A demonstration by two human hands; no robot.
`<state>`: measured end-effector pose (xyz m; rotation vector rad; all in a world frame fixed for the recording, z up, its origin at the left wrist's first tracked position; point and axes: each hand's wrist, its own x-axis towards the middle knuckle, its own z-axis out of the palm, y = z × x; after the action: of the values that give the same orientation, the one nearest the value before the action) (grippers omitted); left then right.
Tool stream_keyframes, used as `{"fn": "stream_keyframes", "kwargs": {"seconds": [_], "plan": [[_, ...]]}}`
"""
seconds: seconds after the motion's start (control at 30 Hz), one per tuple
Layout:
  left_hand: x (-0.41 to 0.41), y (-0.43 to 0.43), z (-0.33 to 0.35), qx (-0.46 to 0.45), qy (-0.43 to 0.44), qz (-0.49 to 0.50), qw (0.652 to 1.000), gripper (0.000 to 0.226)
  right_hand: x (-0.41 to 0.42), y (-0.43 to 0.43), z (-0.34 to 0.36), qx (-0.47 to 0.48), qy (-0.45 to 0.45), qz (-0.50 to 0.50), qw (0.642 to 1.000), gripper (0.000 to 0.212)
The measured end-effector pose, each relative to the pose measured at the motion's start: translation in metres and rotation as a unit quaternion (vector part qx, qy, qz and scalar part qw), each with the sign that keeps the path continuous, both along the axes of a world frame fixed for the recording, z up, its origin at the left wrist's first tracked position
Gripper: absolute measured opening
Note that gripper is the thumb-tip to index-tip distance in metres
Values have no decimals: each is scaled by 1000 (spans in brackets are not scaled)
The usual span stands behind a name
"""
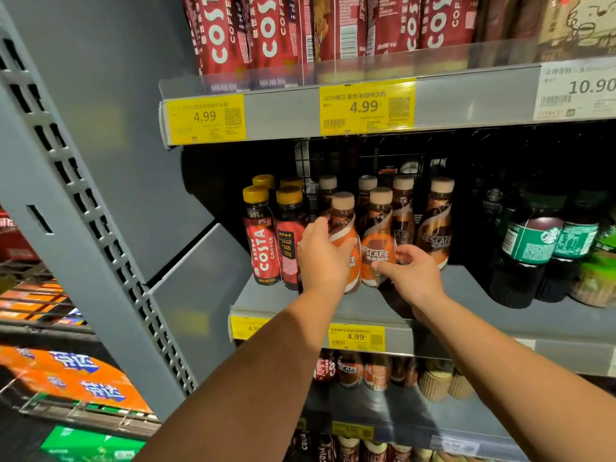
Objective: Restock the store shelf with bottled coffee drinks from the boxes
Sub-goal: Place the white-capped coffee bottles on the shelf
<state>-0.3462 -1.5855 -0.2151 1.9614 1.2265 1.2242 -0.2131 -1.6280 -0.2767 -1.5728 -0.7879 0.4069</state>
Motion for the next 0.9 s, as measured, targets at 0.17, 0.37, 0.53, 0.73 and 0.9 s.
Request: {"fn": "stream_keyframes", "kwargs": {"seconds": [0.17, 0.37, 0.53, 0.73, 0.9], "plan": [[-2, -8, -21, -28, 33, 1, 999, 63, 3, 2, -3, 4, 9, 17, 1000, 34], [0, -13, -37, -78, 21, 26, 996, 60, 2, 6, -5, 6, 13, 29, 999, 23], [6, -11, -37, -100, 35, 66, 992, 49, 1, 4, -4, -3, -13, -12, 1000, 27], [8, -8, -39, -121, 14, 92, 988, 34, 1, 2, -3, 2, -12, 6, 1000, 22], [9, -6, -40, -127, 8, 94, 987, 33, 1, 3, -2, -15, -16, 0, 1000, 32]]}}
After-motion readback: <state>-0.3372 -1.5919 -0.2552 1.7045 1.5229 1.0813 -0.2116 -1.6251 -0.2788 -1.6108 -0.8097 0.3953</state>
